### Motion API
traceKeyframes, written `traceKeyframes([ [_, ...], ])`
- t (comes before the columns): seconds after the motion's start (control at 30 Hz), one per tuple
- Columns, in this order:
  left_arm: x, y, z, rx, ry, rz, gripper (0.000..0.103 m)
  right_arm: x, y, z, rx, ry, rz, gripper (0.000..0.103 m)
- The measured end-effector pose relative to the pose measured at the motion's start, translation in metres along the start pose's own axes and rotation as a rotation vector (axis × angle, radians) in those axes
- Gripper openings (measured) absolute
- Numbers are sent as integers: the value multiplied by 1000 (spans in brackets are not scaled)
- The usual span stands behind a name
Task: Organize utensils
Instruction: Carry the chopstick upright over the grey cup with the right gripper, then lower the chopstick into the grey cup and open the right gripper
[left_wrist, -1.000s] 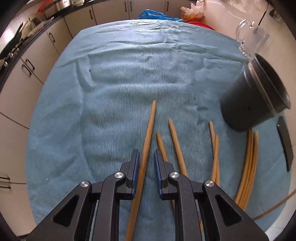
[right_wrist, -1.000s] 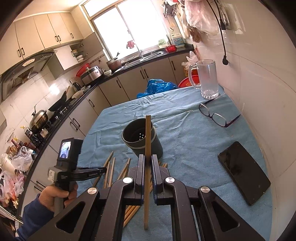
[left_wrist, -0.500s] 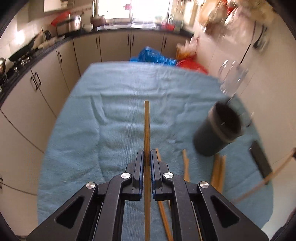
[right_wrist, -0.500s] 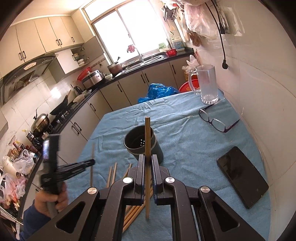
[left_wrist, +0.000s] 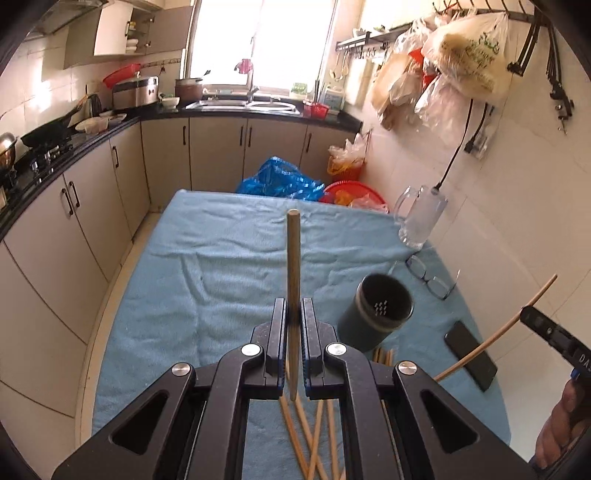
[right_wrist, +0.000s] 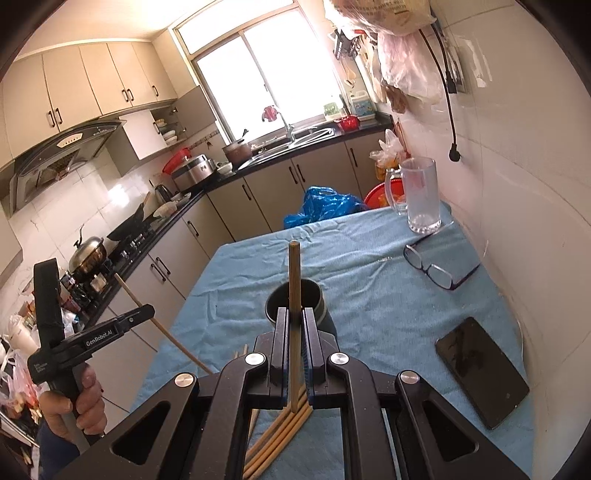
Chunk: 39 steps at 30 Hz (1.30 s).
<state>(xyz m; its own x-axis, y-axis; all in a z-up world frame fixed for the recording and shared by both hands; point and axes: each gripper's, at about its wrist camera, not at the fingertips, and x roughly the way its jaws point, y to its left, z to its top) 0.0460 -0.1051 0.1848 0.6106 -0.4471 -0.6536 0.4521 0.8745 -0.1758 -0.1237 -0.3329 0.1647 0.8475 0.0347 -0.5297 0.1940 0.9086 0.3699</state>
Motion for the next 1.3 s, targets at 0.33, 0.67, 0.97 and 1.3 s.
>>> traceKeyframes([
  [0.33, -14, -33, 52, 7, -64, -58, 6, -2, -1, 44, 42, -62, 35, 7],
  [0.67, 13, -64, 91, -47, -74, -156, 6, 20, -12, 90, 103, -129, 1, 7],
  [0.97, 81, -71, 68, -50, 30, -156, 6, 77, -36, 83, 164, -24, -23, 7],
  [1.3, 124, -61, 45, -43, 109, -129, 6, 119, -53, 62, 190, 84, -24, 7],
])
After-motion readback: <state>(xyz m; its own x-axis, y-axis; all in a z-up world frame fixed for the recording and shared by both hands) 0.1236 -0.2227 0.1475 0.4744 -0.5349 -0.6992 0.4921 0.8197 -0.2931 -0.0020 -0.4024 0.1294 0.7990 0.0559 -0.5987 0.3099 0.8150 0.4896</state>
